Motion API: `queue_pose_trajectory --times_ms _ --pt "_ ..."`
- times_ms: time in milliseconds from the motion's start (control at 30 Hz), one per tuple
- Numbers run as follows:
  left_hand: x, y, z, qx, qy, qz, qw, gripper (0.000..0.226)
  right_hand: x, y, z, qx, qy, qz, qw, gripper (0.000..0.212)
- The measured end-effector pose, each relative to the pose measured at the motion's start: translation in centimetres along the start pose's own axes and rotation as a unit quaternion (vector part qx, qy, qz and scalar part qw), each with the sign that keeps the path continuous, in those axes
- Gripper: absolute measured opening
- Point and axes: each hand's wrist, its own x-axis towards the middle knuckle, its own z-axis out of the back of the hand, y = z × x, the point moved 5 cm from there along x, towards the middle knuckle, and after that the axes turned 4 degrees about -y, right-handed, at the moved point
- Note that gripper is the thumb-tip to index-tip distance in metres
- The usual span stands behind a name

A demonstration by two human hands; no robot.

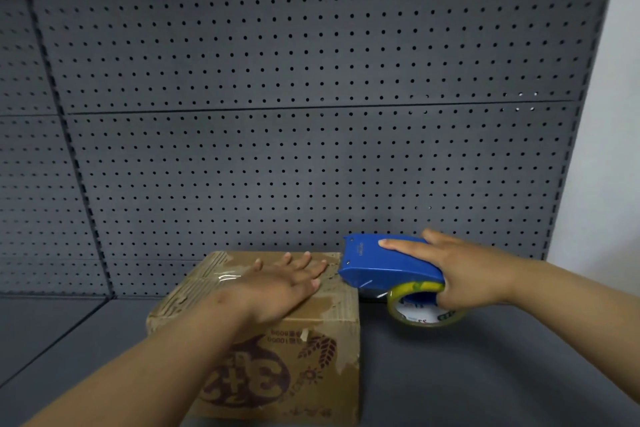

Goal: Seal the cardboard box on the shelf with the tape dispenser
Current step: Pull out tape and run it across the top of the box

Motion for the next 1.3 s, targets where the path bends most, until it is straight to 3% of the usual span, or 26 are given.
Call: queue_pose_trajectory --times_ms 233,633,1200,1300 --pt "0.7 0.5 -0.4 -0.006 0.010 0.001 1.000 0.050 -0.9 -1.0 -0.6 0.031 0.013 -0.013 0.999 0.097" --pt "0.9 0.5 -0.4 -0.008 0.012 0.006 1.000 0.049 -5.7 -5.0 -1.0 -0.020 0.022 -0.046 0.998 0.101" --pt "0.9 0.5 -0.3 -0.008 0.002 -0.006 1.000 0.049 -2.3 0.3 -0.3 -0.203 0.015 0.022 0.979 0.063" --pt "1.1 0.6 -0.5 -0.012 -0.006 -0.015 1.000 0.049 -4.1 0.2 -3.5 -0.209 0.070 0.036 0.975 0.061"
